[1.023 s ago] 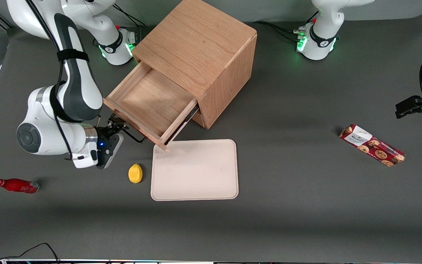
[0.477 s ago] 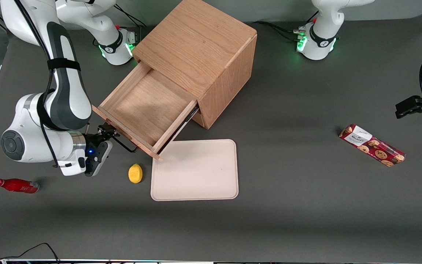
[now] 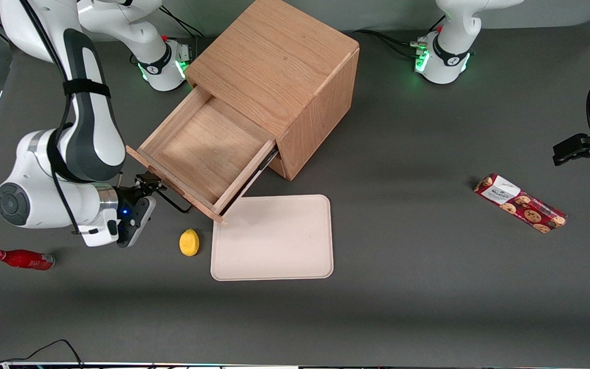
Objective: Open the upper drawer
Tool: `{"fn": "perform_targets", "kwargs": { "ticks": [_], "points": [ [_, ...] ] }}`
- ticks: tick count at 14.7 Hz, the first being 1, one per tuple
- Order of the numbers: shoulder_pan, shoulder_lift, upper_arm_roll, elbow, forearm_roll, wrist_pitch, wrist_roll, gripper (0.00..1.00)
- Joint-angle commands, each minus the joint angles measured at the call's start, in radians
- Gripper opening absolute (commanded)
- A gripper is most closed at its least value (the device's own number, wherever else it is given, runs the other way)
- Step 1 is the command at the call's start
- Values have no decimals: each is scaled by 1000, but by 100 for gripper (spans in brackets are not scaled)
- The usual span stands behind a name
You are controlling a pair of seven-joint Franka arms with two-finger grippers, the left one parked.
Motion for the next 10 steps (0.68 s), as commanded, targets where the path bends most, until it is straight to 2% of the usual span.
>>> {"fn": "perform_targets", "kwargs": {
  "ticks": [1, 3, 5, 6, 7, 9, 10],
  "points": [
    [-8, -37, 3, 106, -3, -148, 200, 100],
    [-1, -95, 6, 139, -58, -210, 326, 100],
    [0, -180, 9, 124, -95, -217, 448, 100],
    [2, -230, 13, 101, -134, -217, 548, 100],
    [5, -278, 35, 78, -188, -217, 691, 100],
    [-7, -345, 134, 45, -330, -217, 965, 100],
    [-27, -387, 174, 6, -374, -208, 1033, 100]
  ]
}}
